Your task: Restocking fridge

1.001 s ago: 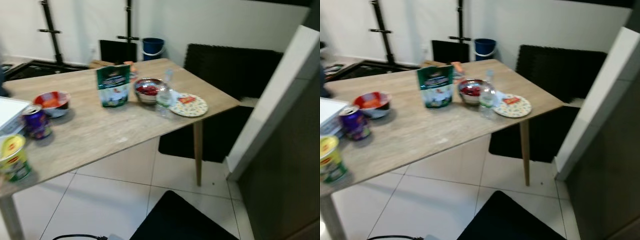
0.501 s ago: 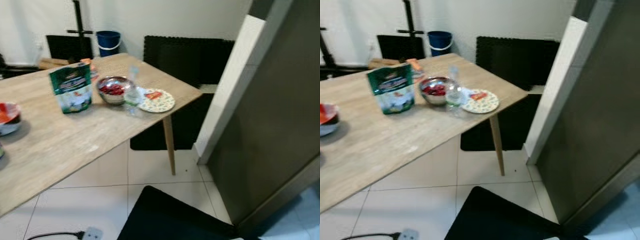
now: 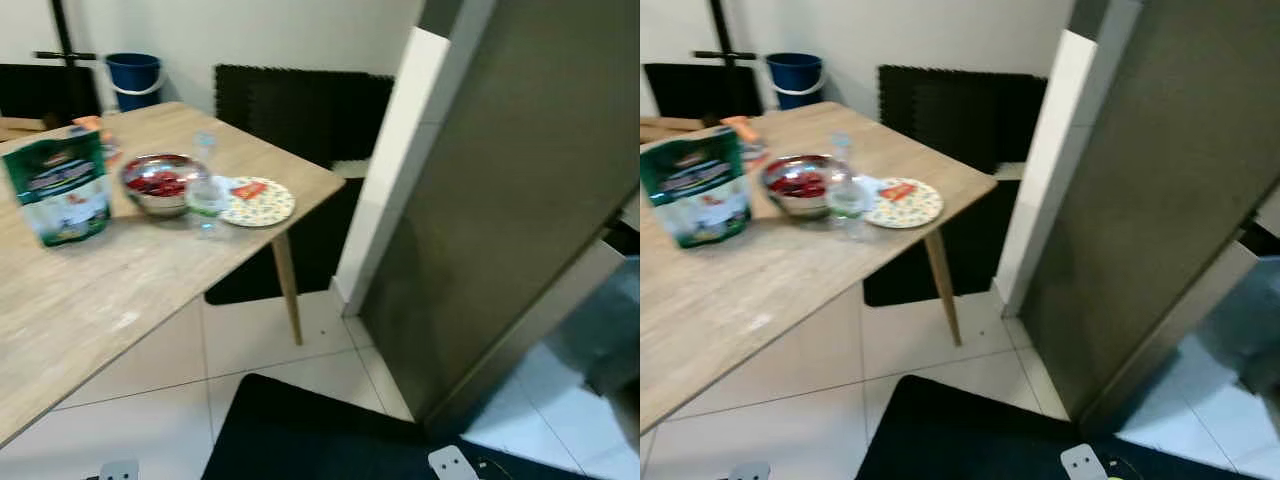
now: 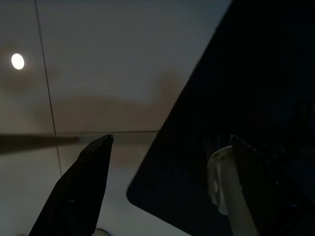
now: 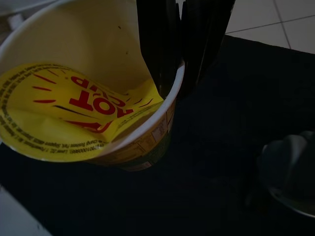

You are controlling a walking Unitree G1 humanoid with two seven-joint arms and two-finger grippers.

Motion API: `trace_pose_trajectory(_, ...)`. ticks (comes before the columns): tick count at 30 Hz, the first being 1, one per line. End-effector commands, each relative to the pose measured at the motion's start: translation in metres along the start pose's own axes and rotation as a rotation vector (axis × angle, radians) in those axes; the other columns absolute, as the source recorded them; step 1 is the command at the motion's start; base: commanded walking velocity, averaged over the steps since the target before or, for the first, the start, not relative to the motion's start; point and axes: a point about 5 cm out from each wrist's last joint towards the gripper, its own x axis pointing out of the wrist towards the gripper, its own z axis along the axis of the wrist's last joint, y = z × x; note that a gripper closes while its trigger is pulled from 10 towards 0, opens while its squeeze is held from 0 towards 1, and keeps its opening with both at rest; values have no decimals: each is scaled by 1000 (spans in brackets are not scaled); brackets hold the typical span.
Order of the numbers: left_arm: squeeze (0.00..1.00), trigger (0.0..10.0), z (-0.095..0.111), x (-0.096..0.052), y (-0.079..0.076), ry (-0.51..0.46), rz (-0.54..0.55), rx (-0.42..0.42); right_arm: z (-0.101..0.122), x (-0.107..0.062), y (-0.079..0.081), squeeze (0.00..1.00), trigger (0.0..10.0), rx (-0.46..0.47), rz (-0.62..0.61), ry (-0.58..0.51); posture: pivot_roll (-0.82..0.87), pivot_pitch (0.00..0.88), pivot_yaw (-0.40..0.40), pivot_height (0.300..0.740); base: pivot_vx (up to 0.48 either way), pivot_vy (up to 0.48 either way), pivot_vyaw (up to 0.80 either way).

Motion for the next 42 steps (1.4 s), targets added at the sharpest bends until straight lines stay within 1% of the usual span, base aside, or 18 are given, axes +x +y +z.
trace_pose_trajectory(1,0,10000,-15,-3,-18,36,-56,17,-6,0,-4,0,10000,18,-22,21,64,0,-111,740,0,0,-775)
trace_pose_trajectory(4,0,10000,-18,-4,-29,42,-94,31,-13,0,-1,0,10000,39,-24,39,55,0,-98,740,0,0,-775)
trace_pose_trajectory(7,0,10000,-18,-4,-30,41,-101,36,-14,0,-1,0,10000,44,-26,40,54,0,-95,740,0,0,-775)
trace_pose_trajectory(9,0,10000,-13,-4,-35,31,-124,61,-17,0,0,0,10000,68,-31,46,39,0,-67,740,0,0,-775)
trace_pose_trajectory(13,0,10000,-8,-3,-38,19,-140,83,-20,0,1,0,10000,94,-37,52,33,0,-55,740,0,0,-775)
trace_pose_trajectory(15,0,10000,5,-1,-40,-9,-153,114,-23,0,2,0,10000,131,-43,56,34,0,-30,740,0,0,-775)
trace_pose_trajectory(16,0,10000,5,-1,-40,-9,-153,114,-23,0,2,0,10000,131,-43,56,34,0,-30,740,0,0,-775)
trace_pose_trajectory(17,0,10000,13,0,-41,-27,-158,128,-24,0,2,0,10000,153,-47,57,32,0,-13,740,0,0,-775)
trace_pose_trajectory(18,0,10000,13,0,-41,-27,-158,128,-24,0,2,0,10000,153,-47,57,32,0,-13,740,0,0,-775)
trace_pose_trajectory(19,0,10000,19,1,-42,-41,-163,141,-24,0,3,0,10000,169,-48,56,27,0,-1,740,0,0,-775)
trace_pose_trajectory(20,0,10000,19,1,-42,-41,-163,141,-24,0,3,0,10000,169,-48,56,27,0,-1,740,0,0,-775)
trace_pose_trajectory(23,0,10000,30,3,-40,-62,-167,172,-18,1,7,0,10000,188,-46,38,10,0,21,740,0,0,-775)
trace_pose_trajectory(27,0,10000,32,3,-40,-66,-166,176,-13,1,8,0,10000,190,-44,26,5,0,18,740,0,0,-775)
trace_pose_trajectory(32,0,10000,31,3,-42,-60,-176,162,-11,1,8,0,10000,197,-48,15,1,0,4,740,0,0,-775)
trace_pose_trajectory(33,0,10000,24,1,-49,-39,-218,117,-9,1,6,0,10000,183,-52,5,-2,0,-6,740,0,0,0)
trace_pose_trajectory(34,0,10000,21,1,-51,-31,-230,105,-9,1,6,0,10000,179,-53,3,-2,0,-6,740,0,0,0)
trace_pose_trajectory(40,0,10000,10,-2,-55,0,-241,97,-12,0,2,0,10000,152,-51,12,-9,0,-29,740,0,0,0)
trace_pose_trajectory(42,0,10000,6,-2,-57,9,-239,92,-14,0,1,0,10000,153,-46,19,-11,0,-35,740,0,0,-800)
